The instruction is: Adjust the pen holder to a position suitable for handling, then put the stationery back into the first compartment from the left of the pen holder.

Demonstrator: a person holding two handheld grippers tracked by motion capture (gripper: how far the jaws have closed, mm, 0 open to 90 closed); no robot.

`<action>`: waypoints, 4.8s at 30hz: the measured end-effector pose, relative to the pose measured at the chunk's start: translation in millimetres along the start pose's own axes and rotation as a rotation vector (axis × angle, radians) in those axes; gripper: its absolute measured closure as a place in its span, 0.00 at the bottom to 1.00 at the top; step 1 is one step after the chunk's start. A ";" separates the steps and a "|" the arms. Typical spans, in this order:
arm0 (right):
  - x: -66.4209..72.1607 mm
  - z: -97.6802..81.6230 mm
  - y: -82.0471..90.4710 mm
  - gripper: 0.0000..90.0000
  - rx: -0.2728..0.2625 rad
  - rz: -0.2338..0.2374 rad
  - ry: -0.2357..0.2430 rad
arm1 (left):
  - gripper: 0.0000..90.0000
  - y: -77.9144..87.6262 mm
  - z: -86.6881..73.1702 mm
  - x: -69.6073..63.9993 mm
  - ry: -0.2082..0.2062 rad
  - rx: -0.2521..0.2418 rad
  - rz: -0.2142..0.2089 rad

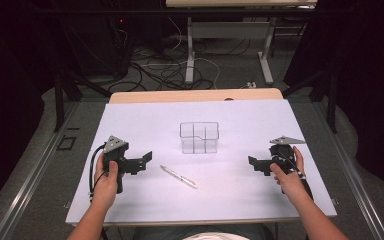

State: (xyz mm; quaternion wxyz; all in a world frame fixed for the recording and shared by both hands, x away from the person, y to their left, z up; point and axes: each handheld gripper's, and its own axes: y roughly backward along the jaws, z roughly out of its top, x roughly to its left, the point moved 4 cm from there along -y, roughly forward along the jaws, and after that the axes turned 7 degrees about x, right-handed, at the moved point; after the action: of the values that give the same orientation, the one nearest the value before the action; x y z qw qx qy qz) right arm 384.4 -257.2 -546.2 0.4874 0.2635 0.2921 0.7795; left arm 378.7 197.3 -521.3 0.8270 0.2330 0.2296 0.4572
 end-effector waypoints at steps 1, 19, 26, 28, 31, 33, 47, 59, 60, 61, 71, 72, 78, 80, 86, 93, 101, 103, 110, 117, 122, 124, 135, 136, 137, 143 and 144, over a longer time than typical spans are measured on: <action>1.9 0.6 -1.3 0.00 0.009 0.005 0.007 | 0.00 0.2 -0.5 1.7 0.009 -0.001 0.004; 58.4 19.0 -18.0 0.16 0.084 0.049 0.179 | 0.00 11.0 7.7 13.7 0.075 -0.063 0.017; 76.5 26.1 -21.9 0.29 0.109 0.085 0.215 | 0.00 11.4 7.6 14.7 0.073 -0.062 0.030; 78.5 27.1 -22.4 0.31 0.113 0.085 0.228 | 0.00 11.3 7.1 15.8 0.070 -0.059 0.033; 88.1 31.2 -24.4 0.36 0.115 0.102 0.257 | 0.00 10.7 6.2 15.7 0.071 -0.056 0.032; 90.7 31.8 -25.0 0.37 0.117 0.110 0.261 | 0.00 10.1 5.8 15.6 0.070 -0.055 0.034; 129.5 37.7 -41.2 0.40 0.201 0.181 0.325 | 0.01 7.5 0.6 13.2 0.063 -0.030 0.043; 169.0 35.6 -59.6 0.46 0.299 0.229 0.405 | 0.03 4.1 -1.6 12.1 0.044 -0.006 0.045; 171.9 36.1 -60.4 0.46 0.306 0.227 0.407 | 0.03 4.2 -1.8 12.2 0.043 -0.004 0.045; 174.4 36.6 -61.0 0.49 0.313 0.225 0.410 | 0.03 4.3 -1.8 12.6 0.037 -0.001 0.045; 195.9 32.8 -71.1 0.65 0.411 0.258 0.459 | 0.04 3.2 -2.3 12.9 0.040 0.008 0.049; 197.9 32.2 -72.1 0.65 0.418 0.263 0.462 | 0.04 3.0 -2.5 13.1 0.040 0.009 0.049; 206.8 29.2 -77.3 0.66 0.452 0.283 0.474 | 0.04 2.0 -3.4 13.2 0.044 0.015 0.052; 208.8 27.7 -78.6 0.66 0.458 0.277 0.476 | 0.04 1.6 -3.8 13.2 0.043 0.018 0.052; 211.6 23.6 -85.2 0.66 0.481 0.265 0.487 | 0.05 0.3 -4.1 11.8 0.035 0.023 0.052; 216.3 19.8 -89.9 0.67 0.503 0.262 0.489 | 0.05 -0.3 -4.5 11.9 0.036 0.026 0.051; 218.3 17.9 -91.2 0.72 0.504 0.226 0.507 | 0.05 -1.1 -4.9 11.2 0.033 0.029 0.050; 218.8 17.5 -91.1 0.75 0.499 0.209 0.515 | 0.05 -1.8 -4.6 11.1 0.031 0.024 0.053; 220.8 17.1 -90.6 0.84 0.510 0.197 0.520 | 0.06 -1.2 -4.9 11.8 0.034 0.029 0.052; 221.8 17.6 -90.6 0.85 0.518 0.189 0.512 | 0.07 -0.9 -4.8 11.7 0.035 0.032 0.048; 221.6 17.4 -90.4 0.85 0.514 0.189 0.500 | 0.09 -0.5 -5.1 11.6 0.036 0.032 0.051; 220.6 17.4 -90.3 0.85 0.511 0.198 0.497 | 0.09 -0.6 -5.1 11.5 0.036 0.032 0.049; 217.0 15.8 -87.7 0.85 0.457 0.223 0.472 | 0.10 -0.4 -4.8 11.5 0.040 0.026 0.047; 217.0 15.7 -86.6 0.85 0.454 0.227 0.463 | 0.10 -0.2 -4.8 11.4 0.040 0.026 0.046; 216.4 16.4 -85.9 0.85 0.446 0.233 0.468 | 0.11 -0.2 -4.7 11.3 0.041 0.024 0.045; 213.9 20.4 -78.9 0.85 0.364 0.245 0.464 | 0.13 1.6 -3.6 10.3 0.045 0.020 0.044; 213.8 20.6 -77.0 0.85 0.359 0.245 0.455 | 0.13 2.1 -3.0 9.7 0.042 0.018 0.043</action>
State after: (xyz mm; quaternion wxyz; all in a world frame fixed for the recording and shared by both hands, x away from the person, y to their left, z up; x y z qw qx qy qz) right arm 362.9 -30.5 -559.9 0.2577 0.1972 0.4929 0.8073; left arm 380.2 207.2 -524.0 0.8100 0.2353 0.2461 0.4775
